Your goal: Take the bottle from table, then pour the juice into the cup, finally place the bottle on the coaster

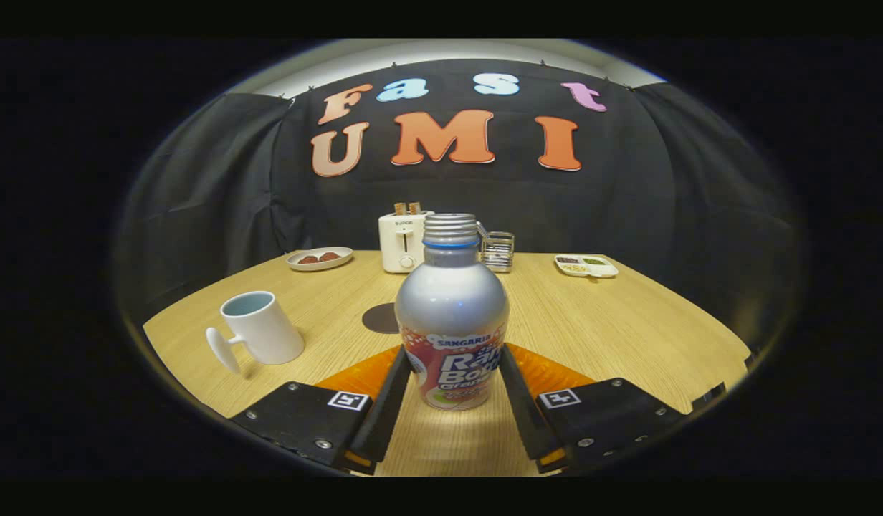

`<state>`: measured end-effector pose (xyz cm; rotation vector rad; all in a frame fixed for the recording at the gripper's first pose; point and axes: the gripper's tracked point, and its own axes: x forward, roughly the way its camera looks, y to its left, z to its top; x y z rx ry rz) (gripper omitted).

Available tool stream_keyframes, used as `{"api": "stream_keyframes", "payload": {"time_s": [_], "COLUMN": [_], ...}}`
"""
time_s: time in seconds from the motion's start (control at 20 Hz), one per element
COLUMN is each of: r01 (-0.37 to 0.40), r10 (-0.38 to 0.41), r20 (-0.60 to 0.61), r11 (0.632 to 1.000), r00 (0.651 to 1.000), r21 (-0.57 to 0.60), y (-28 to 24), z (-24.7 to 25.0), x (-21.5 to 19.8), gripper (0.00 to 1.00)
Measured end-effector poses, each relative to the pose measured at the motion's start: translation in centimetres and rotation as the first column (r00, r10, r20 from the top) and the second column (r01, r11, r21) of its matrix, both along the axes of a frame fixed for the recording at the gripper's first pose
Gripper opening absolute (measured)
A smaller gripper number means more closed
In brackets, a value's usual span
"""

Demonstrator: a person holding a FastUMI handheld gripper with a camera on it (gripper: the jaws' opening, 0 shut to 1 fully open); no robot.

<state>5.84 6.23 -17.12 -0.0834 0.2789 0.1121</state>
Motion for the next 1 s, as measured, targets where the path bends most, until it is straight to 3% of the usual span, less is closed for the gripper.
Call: {"api": "stream_keyframes", "payload": {"time_s": [0.5,0.8,1.0], "r01": [-0.018,-0.051,-0.059], "r10": [0.039,0.091,0.121], "r20": [0.078,0.082,0.082], "r11": [0.968,0.913,0.844], "r00": [0.996,0.992,0.989], "r21": [-0.249,-0.405,-0.532], "y": [4.1,6.8,7.9], "z": [4.3,4.8,5.1], "x": [0.3,0.7,0.7], "gripper": [0.71,0.71,0.71]}}
